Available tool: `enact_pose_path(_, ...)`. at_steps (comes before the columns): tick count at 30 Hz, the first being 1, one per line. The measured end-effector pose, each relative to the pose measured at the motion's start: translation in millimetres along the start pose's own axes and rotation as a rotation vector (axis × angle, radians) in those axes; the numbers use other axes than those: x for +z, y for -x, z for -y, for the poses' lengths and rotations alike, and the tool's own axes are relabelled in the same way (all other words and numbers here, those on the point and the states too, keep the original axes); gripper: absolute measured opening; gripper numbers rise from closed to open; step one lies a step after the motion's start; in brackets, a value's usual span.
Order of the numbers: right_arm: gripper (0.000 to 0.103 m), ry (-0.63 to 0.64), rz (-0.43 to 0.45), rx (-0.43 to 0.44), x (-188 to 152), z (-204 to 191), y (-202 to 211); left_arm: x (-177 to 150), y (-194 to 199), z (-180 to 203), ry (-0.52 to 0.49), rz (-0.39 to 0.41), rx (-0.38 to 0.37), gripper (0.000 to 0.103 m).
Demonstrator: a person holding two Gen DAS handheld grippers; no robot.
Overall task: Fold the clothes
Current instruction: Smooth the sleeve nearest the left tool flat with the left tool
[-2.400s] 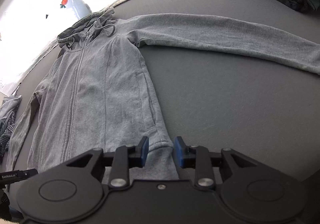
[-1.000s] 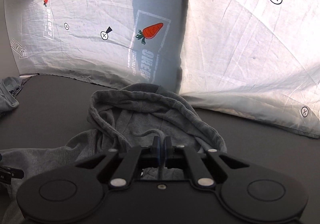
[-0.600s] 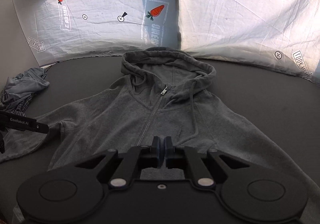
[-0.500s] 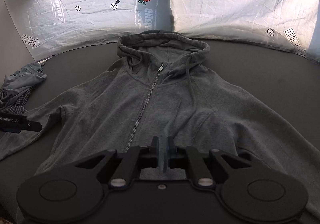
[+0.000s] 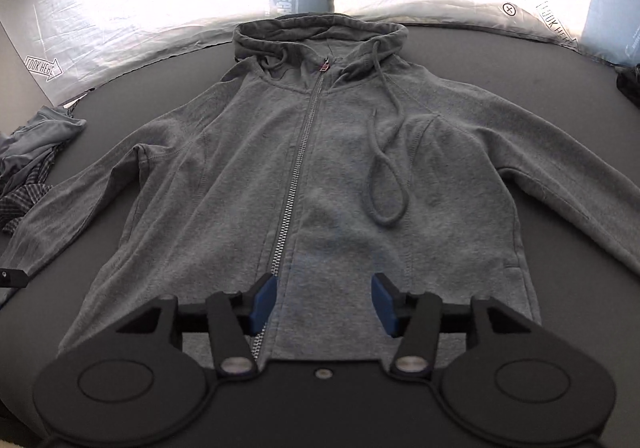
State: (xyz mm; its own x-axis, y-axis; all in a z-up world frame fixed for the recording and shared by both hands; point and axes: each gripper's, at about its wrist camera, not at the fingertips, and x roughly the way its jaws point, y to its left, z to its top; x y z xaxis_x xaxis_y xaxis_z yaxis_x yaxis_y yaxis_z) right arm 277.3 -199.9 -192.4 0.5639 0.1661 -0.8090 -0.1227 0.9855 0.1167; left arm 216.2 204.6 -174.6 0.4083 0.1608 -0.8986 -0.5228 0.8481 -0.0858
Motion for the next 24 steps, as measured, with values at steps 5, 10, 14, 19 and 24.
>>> enact_pose_path(5, 0.098, -0.041, -0.020, -0.085, -18.6, -18.8, -14.5, 6.0, -10.3, -61.1, 0.136, -0.045, -0.024, 0.094)
enact_pose_path(10, 0.103, -0.061, -0.012, -0.148, -33.6, -36.3, -23.0, 2.8, -12.6, -113.5, 0.237, -0.058, -0.037, 0.093)
enact_pose_path(14, 0.103, -0.072, 0.019, -0.188, -40.8, -45.4, -24.4, 1.5, -15.8, -148.1, 0.295, -0.044, -0.023, 0.094)
enact_pose_path(19, 0.103, -0.094, 0.047, -0.214, -44.3, -48.2, -23.0, 7.0, -17.8, -167.1, 0.340, 0.003, -0.018, 0.093)
enact_pose_path(24, 0.103, -0.109, 0.050, -0.227, -44.7, -50.0, -24.2, 11.8, -21.8, -179.1, 0.361, 0.040, 0.049, 0.091)
